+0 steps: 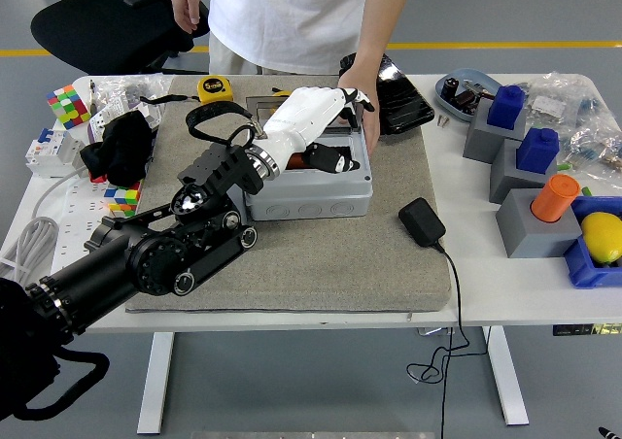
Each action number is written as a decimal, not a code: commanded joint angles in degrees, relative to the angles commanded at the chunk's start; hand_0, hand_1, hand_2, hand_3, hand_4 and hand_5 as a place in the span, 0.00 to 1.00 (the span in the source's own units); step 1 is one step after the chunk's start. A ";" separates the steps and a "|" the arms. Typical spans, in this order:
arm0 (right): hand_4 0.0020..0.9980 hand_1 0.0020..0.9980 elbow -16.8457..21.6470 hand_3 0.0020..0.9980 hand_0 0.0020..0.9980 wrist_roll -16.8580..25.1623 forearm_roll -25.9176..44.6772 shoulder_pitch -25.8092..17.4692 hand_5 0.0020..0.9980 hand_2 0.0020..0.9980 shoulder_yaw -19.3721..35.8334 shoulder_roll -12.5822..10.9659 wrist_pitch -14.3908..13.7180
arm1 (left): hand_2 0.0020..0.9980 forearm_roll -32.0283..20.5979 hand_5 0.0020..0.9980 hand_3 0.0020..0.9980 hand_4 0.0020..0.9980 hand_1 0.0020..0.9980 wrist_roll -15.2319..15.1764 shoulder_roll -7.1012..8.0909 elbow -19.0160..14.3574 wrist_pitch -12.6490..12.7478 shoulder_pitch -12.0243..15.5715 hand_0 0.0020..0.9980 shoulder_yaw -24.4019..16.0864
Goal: Fetch the battery,place it into the box,close the lid of the box
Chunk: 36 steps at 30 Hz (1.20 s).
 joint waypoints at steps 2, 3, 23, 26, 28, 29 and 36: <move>0.95 0.63 0.02 0.55 0.58 0.01 -0.07 0.03 0.49 0.65 0.05 0.04 0.00 | 0.53 0.51 0.26 0.61 1.00 0.58 -0.17 0.00 -0.51 -0.06 0.23 0.57 -1.69; 0.95 0.63 0.04 0.55 0.58 0.03 -0.12 0.06 0.49 0.65 0.10 0.06 -0.01 | 0.53 0.75 0.26 0.61 1.00 0.58 -0.28 0.00 -0.56 -0.02 0.31 0.57 -2.60; 0.95 0.63 0.09 0.55 0.58 0.04 -0.22 0.04 0.49 0.66 0.30 0.05 0.02 | 0.80 3.06 0.43 0.79 1.00 0.83 7.36 0.00 3.61 -4.29 0.91 0.84 -6.44; 0.95 0.63 0.07 0.55 0.58 0.02 -0.20 0.02 0.49 0.66 0.30 0.03 0.00 | 0.78 2.56 0.45 0.78 1.00 0.82 8.33 0.00 3.31 -5.02 1.05 0.82 -5.24; 0.95 0.63 0.08 0.55 0.58 0.01 -0.25 -0.02 0.49 0.66 0.36 0.02 0.00 | 0.78 2.25 0.45 0.78 1.00 0.82 8.98 0.00 2.93 -5.42 1.25 0.82 -4.63; 0.95 0.63 0.09 0.55 0.58 0.02 -0.29 -0.05 0.49 0.66 0.42 0.01 0.00 | 0.78 2.11 0.45 0.78 1.00 0.82 9.35 0.00 2.62 -5.64 1.40 0.82 -4.45; 0.95 0.63 0.11 0.55 0.58 0.03 -0.46 -0.22 0.49 0.66 0.64 -0.15 -0.02 | 0.76 0.71 0.46 0.76 1.00 0.77 10.89 0.00 -2.56 -6.50 3.31 0.78 -3.35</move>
